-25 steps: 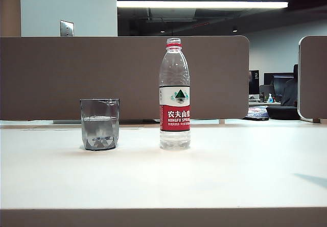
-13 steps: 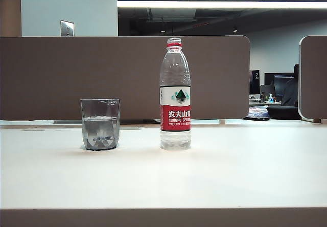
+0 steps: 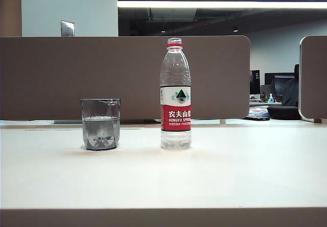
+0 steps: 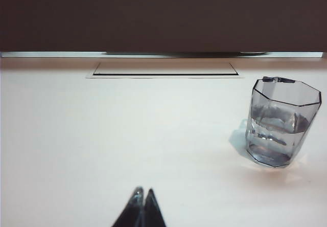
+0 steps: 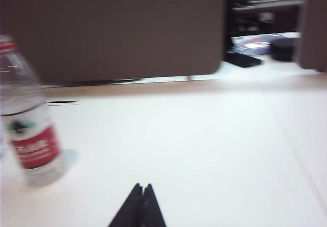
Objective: Pick up the mineral water bottle on the table and pour water into the mug until it's half full.
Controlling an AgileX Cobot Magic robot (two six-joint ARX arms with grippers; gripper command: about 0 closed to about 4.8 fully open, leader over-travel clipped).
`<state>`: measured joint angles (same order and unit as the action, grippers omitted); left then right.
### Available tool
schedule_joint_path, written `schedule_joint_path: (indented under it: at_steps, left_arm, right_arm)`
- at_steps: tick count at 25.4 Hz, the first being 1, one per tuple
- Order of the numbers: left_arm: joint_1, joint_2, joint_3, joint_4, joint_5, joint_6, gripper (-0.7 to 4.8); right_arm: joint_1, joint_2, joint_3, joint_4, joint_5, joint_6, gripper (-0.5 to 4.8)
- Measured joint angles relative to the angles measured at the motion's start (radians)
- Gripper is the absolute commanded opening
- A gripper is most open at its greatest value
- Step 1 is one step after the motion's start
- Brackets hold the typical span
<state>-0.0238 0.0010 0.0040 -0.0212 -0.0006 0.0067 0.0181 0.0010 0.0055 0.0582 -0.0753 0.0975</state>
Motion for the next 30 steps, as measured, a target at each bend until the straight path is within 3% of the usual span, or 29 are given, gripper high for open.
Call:
schedule_joint_path:
  at_steps: [3,30]
  left_arm:
    - [0.000,0.000,0.000,0.000,0.000,0.000,-0.05]
    - [0.000,0.000,0.000,0.000,0.000,0.000,-0.05]
  right_arm:
    - [0.000,0.000,0.000,-0.002,0.048,-0.001,-0.08]
    - [0.000,0.000,0.000,0.000,0.048,-0.001,-0.08]
